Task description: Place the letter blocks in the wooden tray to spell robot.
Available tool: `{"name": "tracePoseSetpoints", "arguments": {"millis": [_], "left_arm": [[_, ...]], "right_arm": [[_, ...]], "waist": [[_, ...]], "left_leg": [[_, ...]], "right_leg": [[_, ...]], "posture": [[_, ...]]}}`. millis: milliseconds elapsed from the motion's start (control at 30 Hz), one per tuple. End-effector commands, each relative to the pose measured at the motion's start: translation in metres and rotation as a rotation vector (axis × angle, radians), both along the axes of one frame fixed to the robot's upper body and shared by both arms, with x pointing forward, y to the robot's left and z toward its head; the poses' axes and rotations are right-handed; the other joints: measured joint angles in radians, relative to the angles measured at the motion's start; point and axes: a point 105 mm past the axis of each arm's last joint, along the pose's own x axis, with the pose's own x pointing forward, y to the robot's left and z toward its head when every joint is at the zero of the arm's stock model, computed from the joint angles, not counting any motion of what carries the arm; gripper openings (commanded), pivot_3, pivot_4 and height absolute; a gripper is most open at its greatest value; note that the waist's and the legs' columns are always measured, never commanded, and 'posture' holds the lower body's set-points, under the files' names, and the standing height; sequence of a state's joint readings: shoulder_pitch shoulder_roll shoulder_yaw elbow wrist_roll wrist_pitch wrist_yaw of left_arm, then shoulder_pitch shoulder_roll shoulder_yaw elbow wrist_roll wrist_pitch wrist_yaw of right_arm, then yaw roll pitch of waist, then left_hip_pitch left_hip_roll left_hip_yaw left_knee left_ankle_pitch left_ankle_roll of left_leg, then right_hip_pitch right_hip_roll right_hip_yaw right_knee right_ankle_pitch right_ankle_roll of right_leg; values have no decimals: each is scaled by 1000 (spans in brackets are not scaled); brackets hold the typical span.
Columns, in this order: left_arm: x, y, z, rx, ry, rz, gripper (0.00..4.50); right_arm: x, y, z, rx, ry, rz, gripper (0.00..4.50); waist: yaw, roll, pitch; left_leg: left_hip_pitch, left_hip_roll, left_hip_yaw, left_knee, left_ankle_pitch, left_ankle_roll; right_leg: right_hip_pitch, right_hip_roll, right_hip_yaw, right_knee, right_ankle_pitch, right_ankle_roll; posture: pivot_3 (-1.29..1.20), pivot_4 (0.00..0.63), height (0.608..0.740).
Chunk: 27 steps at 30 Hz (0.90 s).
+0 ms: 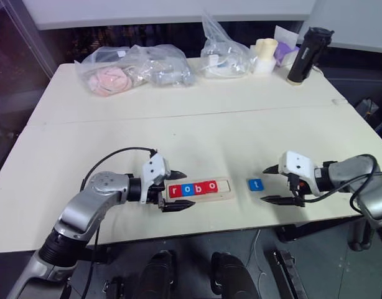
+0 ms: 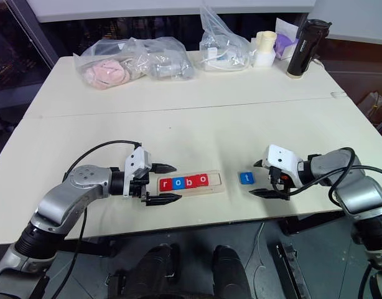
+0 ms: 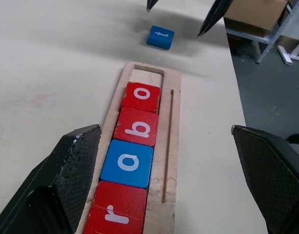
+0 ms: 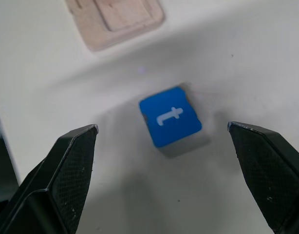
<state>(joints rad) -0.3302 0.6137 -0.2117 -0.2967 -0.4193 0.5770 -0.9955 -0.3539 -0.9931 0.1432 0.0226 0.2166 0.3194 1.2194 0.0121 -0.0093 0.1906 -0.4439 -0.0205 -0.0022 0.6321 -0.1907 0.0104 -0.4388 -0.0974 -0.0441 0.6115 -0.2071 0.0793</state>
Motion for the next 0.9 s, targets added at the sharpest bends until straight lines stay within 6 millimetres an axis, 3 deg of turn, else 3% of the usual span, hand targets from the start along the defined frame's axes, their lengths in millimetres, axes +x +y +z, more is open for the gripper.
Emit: {"name": "tracePoseSetpoints", "arguments": {"millis": [33, 367, 467, 533, 600, 700, 900], "left_arm": [[0, 1, 11, -11, -51, -6, 4500], [-3, 8, 15, -24, -46, 6, 4500], [-3, 13, 19, -37, -43, 13, 4500], [-4, 17, 22, -43, -40, 13, 4500], [-6, 21, 24, -44, -36, 8, 4500], [-10, 26, 24, -31, -27, -15, 4500], [-14, 28, 24, -22, -19, -47, 4500]], "right_arm": [[9, 0, 4, 2, -28, 13, 4404], [14, 5, -6, 15, 4, 25, 4404], [13, 9, -5, 23, 5, 35, 3278], [13, 11, -4, 22, -4, 40, 2108], [14, 13, -2, 11, -27, 44, 1250], [16, 18, 8, -6, -77, 59, 1108], [9, 52, 30, 25, -124, 172, 1108]], "waist": [[1, 0, 0], [1, 0, 0], [1, 0, 0], [1, 0, 0], [1, 0, 0], [0, 0, 0], [1, 0, 0]], "left_leg": [[0, 0, 0, 0, 0, 0], [0, 0, 0, 1, 0, 0], [1, 0, 0, 1, 0, 0], [1, 0, 0, 1, 0, 0], [1, 0, 0, 1, 0, 0], [1, 0, 0, 1, 0, 0], [1, 0, 0, 1, 0, 0]], "right_leg": [[0, 0, 0, 0, 0, 0], [0, 0, 0, 1, 0, 0], [1, 0, 0, 1, 0, 0], [1, 0, 0, 1, 0, 0], [1, 0, 0, 1, 0, 0], [1, 0, 0, 1, 0, 0], [1, 0, 0, 1, 0, 0]], "posture": [[0, 150, 725], [0, 150, 725], [0, 150, 725], [0, 150, 725], [0, 150, 725], [0, 150, 725], [0, 150, 725]]}}
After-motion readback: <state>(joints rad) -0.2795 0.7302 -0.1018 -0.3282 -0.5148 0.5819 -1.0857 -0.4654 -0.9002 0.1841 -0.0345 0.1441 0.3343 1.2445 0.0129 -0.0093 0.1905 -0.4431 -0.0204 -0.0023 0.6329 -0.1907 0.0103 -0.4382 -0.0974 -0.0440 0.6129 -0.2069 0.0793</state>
